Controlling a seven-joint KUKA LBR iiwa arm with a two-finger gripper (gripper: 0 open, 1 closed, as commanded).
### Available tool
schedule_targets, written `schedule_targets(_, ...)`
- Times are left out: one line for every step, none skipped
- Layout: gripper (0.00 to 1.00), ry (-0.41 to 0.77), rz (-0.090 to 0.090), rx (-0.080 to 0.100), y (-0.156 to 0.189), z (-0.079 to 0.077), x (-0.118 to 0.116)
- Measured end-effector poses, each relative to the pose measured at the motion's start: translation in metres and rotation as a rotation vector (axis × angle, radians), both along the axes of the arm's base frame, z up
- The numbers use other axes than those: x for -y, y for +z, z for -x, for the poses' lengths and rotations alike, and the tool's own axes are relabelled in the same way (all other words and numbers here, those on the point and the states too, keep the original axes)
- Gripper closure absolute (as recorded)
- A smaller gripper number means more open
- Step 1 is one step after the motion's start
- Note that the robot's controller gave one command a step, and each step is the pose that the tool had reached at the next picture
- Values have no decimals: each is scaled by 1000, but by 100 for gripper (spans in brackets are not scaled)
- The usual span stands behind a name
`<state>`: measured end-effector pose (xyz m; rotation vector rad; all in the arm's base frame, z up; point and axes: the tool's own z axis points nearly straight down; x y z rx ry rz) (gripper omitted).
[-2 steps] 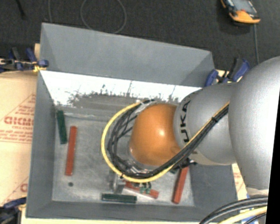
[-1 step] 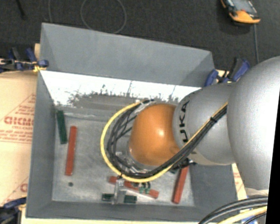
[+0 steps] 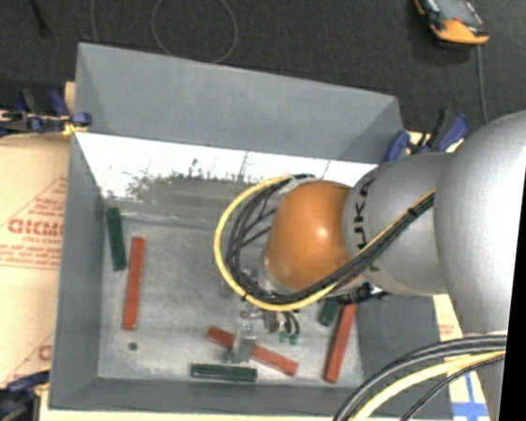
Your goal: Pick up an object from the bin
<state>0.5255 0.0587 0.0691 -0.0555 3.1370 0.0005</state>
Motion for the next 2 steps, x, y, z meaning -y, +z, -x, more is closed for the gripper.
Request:
schedule_targets(100, 0, -2, -1, 1, 1, -3)
schedule_targets(100, -98, -3, 4, 142, 49, -8)
